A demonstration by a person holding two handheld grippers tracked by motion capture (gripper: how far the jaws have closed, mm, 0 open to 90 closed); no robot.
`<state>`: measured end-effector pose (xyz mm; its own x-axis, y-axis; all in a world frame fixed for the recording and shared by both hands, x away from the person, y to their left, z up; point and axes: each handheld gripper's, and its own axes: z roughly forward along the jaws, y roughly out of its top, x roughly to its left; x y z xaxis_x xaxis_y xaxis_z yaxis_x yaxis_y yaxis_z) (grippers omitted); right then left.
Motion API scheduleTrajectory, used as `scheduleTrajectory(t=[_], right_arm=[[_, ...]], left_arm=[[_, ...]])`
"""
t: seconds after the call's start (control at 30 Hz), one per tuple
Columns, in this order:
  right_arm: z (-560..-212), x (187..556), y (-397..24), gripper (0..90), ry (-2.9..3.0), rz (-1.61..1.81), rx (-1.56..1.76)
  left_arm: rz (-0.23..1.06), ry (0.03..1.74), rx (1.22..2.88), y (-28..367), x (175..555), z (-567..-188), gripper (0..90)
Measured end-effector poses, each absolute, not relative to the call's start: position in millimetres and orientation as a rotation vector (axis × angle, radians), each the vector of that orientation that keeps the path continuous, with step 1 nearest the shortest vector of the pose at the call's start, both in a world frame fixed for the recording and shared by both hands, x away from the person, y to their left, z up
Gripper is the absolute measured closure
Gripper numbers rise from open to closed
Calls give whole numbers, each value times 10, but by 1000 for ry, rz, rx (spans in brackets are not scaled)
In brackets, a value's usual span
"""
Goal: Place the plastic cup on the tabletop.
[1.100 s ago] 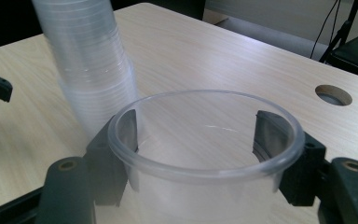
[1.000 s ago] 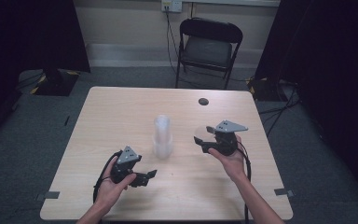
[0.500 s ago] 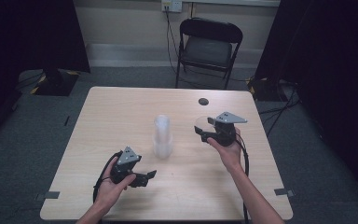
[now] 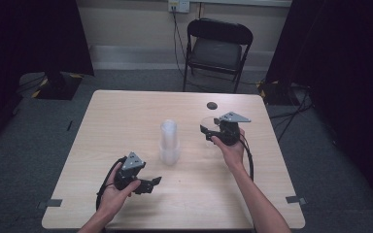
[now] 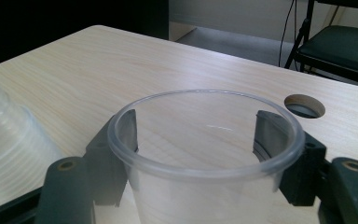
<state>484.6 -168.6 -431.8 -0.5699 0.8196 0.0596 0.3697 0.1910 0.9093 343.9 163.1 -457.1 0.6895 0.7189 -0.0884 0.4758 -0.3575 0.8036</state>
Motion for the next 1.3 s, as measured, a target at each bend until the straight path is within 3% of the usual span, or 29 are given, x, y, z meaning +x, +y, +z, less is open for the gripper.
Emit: scheduleTrajectory(t=[0.67,1.03,1.3], right_arm=[[-4673,4885,-1607,281,1997,1329,1154],[-4678,4732,-1692,288,2027,1300,1128],[-4708,4647,-1693,236,2092,1236,1160]], left_arm=[[374,923,1983,1722,3389,-4574,185],[374,931,1988,1716,3383,-4591,185],[374,953,1973,1768,3389,-4586,185]])
